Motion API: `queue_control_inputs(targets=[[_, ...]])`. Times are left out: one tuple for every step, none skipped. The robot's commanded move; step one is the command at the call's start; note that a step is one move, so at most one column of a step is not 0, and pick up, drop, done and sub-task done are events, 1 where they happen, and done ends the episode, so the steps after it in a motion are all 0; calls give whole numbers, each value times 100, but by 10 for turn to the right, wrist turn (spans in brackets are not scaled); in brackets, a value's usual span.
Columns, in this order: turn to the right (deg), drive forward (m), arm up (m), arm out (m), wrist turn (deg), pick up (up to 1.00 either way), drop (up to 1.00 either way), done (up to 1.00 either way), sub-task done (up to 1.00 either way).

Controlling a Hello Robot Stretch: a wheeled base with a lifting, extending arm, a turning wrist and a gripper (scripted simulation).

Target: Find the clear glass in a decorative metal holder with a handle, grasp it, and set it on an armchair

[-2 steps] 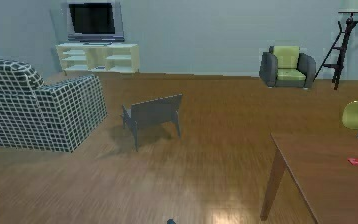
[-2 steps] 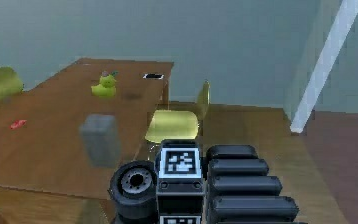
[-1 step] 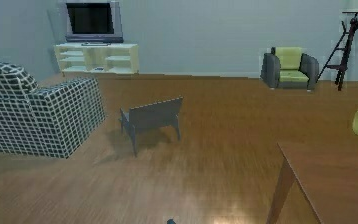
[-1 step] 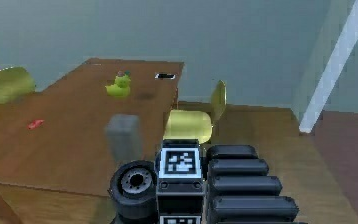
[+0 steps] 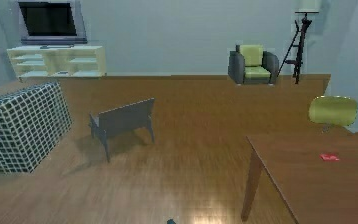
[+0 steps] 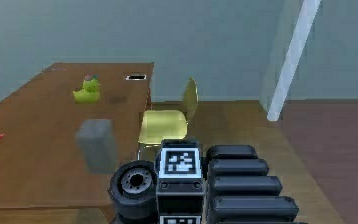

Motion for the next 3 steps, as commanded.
queue_control_inputs(targets=[[0,100,0,0,0,0,0,0,0],[60,0,0,0,0,0,0,0,0],[0,35,0,0,0,0,0,0,0]])
